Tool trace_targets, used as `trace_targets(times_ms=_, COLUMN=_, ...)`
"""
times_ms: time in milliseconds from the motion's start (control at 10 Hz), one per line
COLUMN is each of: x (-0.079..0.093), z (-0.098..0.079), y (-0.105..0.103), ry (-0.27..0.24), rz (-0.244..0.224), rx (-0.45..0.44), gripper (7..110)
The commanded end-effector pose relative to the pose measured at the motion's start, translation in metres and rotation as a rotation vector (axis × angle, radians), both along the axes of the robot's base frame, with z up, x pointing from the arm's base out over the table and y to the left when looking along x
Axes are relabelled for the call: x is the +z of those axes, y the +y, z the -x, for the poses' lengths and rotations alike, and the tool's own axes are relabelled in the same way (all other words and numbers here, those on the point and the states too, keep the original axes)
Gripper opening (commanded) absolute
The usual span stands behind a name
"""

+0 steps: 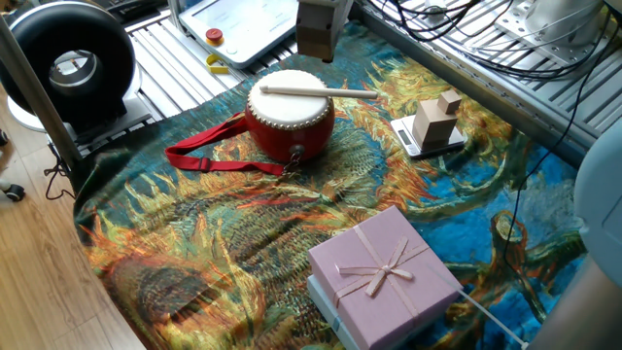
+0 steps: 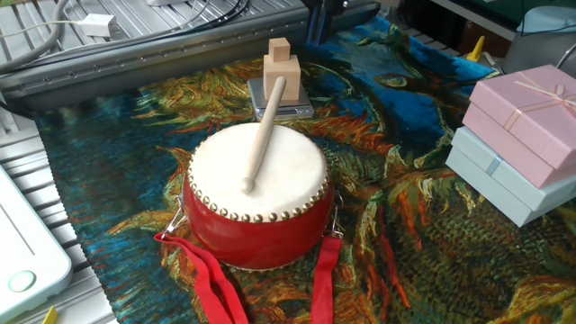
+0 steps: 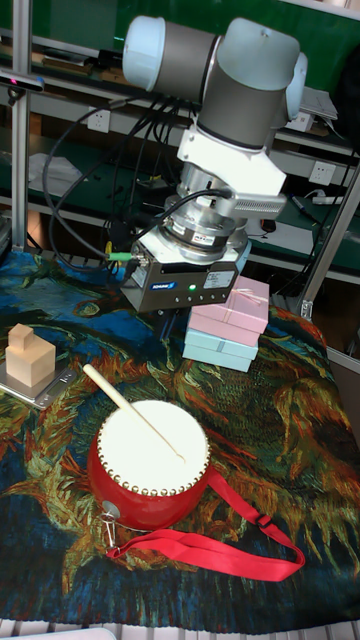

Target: Play the drum

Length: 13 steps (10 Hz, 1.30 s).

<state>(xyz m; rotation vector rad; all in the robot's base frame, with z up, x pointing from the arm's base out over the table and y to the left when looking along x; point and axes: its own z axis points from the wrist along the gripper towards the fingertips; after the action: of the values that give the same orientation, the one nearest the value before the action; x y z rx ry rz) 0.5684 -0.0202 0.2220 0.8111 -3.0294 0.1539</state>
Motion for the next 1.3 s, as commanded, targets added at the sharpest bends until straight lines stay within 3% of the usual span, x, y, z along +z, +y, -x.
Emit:
trace_targets(times_ms=0, x=0.000, z=-0.002, y=0.008, ry=-0.018, rz=-0.039, rx=-0.127, gripper=7)
trace_targets(times_ms=300, x=0.004, z=-0.007, y=-0.018, ry=-0.060, rz=0.062, rx=-0.237, gripper=7)
trace_targets(times_ms=500, x=0.003, z=-0.012, y=-0.008, ry=-0.076, rz=0.019, rx=-0.242, gripper=7)
trace_targets(times_ms=600, x=0.003, z=-0.011, y=-0.009, ry=-0.072, rz=0.023, rx=-0.243, gripper=7)
trace_targets(times_ms=700, x=0.003, z=-0.011, y=-0.010, ry=-0.070, rz=0.027, rx=-0.226, gripper=7)
trace_targets(times_ms=900, x=-0.004, z=-0.015, y=-0.009, ry=-0.069, rz=-0.008, rx=-0.170, gripper=7)
trace_targets(times_ms=1200, x=-0.011, z=-0.004, y=0.001, ry=0.012, rz=-0.129, rx=-0.105, gripper=7)
